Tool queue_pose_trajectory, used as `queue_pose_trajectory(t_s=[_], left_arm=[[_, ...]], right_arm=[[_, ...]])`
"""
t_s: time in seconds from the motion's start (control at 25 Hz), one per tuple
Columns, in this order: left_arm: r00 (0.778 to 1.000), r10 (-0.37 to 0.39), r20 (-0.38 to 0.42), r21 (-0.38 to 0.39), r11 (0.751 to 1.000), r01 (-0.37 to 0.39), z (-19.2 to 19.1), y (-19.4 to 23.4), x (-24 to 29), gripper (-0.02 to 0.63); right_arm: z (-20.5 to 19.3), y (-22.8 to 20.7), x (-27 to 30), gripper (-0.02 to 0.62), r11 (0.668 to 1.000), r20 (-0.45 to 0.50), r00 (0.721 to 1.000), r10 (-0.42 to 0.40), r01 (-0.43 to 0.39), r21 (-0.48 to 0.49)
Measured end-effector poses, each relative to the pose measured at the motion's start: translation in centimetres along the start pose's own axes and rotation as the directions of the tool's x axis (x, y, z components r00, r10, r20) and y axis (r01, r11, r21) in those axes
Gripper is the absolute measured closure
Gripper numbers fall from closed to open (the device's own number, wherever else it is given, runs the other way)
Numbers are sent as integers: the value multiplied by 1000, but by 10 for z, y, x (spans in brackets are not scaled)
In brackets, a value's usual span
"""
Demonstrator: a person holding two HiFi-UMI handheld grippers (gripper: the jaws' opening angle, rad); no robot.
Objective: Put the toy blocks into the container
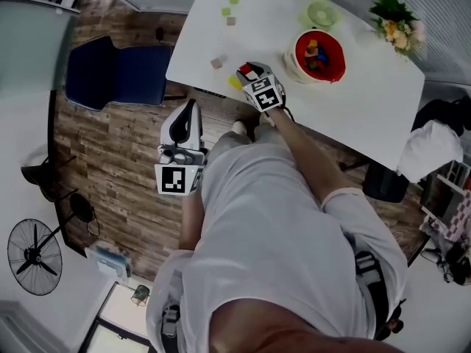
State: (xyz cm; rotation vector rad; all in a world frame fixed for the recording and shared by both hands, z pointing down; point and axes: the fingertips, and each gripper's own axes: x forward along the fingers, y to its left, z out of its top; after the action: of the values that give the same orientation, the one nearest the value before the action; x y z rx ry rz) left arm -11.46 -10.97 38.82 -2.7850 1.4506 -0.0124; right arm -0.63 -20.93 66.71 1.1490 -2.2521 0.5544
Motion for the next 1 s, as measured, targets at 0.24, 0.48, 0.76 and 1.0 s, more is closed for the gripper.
queue_pose_trajectory(t_s=[0.24, 0.48, 0.76, 1.0], left_arm=[[998, -66, 20, 11, 998, 66, 4, -7, 19, 617], [989, -147, 34, 23, 989, 146, 9, -19, 36, 617], [983, -178, 44, 1, 984, 178, 8, -24, 39, 617], [989, -137, 48, -19, 990, 138, 4, -22, 26, 617]], right_arm=[[59, -15, -102, 440, 997, 253, 966, -54, 37, 72], [78, -73, -198, 440, 965, 369, 892, -263, 235, 119], [52, -152, -241, 441, 875, 185, 892, -413, 445, -191], [3, -180, -189, 440, 786, -277, 914, -295, 67, -615]])
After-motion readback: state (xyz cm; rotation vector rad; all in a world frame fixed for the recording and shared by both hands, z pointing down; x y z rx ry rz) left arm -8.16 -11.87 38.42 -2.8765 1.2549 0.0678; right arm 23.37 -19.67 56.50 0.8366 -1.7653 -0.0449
